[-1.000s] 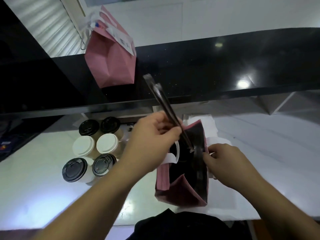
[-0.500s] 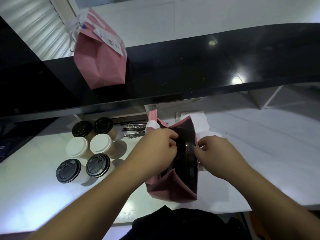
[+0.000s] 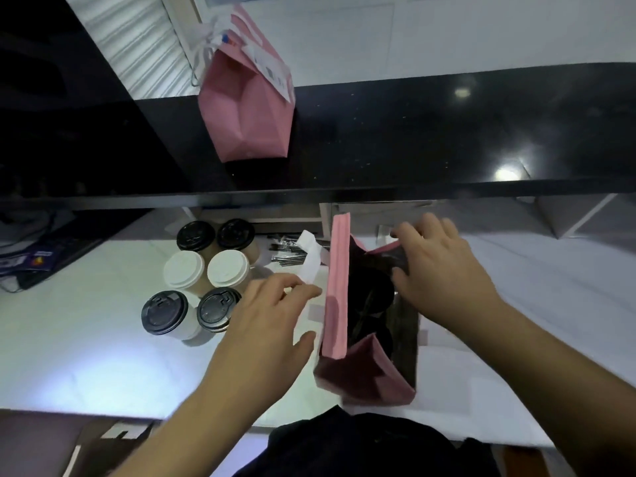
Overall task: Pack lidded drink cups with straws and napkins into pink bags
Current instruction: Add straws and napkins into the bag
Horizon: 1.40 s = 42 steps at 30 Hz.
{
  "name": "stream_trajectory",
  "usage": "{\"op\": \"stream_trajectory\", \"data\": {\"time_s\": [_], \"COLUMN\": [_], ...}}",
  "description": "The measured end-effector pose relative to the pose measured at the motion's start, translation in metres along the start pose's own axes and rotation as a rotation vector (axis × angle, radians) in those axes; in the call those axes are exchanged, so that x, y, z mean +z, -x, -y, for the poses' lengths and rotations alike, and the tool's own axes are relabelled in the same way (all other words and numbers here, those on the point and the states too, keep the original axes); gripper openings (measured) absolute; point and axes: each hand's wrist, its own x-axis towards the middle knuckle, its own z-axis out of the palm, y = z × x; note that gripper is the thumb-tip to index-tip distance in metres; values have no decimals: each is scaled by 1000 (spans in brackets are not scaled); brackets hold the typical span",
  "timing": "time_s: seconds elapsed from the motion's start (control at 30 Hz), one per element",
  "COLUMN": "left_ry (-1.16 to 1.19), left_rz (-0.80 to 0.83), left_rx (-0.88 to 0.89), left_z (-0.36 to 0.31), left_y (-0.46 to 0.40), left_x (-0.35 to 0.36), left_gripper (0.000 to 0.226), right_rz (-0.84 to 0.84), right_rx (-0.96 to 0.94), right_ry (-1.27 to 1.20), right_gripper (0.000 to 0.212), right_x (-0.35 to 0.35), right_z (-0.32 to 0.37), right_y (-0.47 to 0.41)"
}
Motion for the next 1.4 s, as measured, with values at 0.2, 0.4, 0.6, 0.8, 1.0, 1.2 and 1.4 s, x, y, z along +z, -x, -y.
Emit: {"op": "stream_trajectory", "data": {"time_s": [0.2,0.4,0.6,0.8,1.0,1.2,1.4], "left_ry": [129,194,385,592,678,710,762], "left_rz": [29,26,-123,-204,-167,-139,-88], "left_rx": [-17,-4,-140,-326,-407,-374,-333], "left_z": [0,0,16,48,63,58,53], "left_y": [24,24,10,-31,-71,-87,-89], "left_x": [17,25,23,30,35,36,35], "left_gripper": [63,44,9,17,20,21,22], "right_rz": [198,399,332,284,329,418,448], "right_rx": [-84,-26,41,197,276,305,355], "right_ry": [56,-11,-67,-158,-249,-327,-500], "right_gripper": [44,16,24,23,22,24,37], "right_x": [-7,0,1,0,-3,-9,-6], "right_z": [-8,-14,-26,-35,-28,-19,-43], "right_y": [-44,-62,-48,-9,47,79,51]}}
